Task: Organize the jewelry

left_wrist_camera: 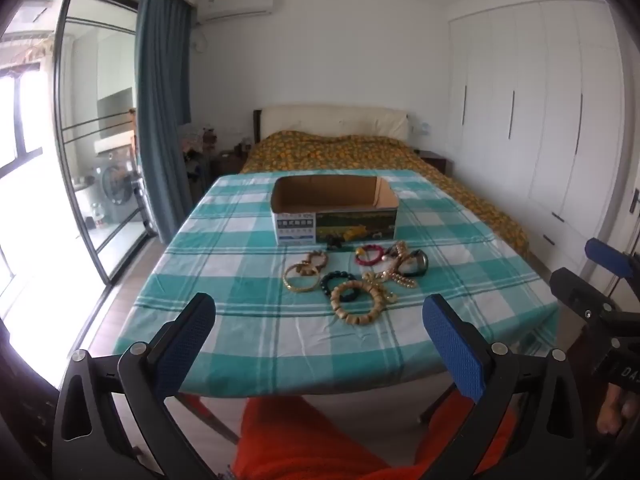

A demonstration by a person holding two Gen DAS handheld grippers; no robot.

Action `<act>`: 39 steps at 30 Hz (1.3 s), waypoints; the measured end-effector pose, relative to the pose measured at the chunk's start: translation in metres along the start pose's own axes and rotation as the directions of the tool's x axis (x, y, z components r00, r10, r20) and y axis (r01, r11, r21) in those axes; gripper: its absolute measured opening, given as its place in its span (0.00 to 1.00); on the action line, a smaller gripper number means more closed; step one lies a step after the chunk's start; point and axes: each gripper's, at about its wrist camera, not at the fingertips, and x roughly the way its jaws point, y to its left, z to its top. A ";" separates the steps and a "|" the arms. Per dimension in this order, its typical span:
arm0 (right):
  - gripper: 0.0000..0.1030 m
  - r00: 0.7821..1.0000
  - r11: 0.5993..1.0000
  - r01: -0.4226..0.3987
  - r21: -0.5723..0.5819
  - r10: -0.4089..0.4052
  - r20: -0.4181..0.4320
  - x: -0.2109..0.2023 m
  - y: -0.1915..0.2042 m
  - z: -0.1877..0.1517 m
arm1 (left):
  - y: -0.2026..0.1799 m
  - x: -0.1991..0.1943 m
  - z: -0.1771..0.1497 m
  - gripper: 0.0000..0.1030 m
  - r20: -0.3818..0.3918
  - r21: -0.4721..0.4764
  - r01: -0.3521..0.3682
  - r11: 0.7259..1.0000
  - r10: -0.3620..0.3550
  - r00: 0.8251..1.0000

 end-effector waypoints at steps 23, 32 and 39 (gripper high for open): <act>0.89 1.000 1.000 -0.005 0.005 0.005 -0.001 0.000 -0.002 0.001 | 0.003 0.004 -0.007 1.00 -0.034 -0.017 0.017 1.000 -0.018 0.999; 0.89 1.000 1.000 -0.005 0.003 0.005 0.001 -0.002 0.002 0.002 | 0.004 0.006 -0.007 1.00 -0.036 -0.014 0.019 1.000 -0.019 0.999; 0.89 1.000 1.000 -0.004 0.002 0.004 0.001 -0.001 0.002 0.001 | 0.003 0.006 -0.006 1.00 -0.039 -0.014 0.019 1.000 -0.020 0.999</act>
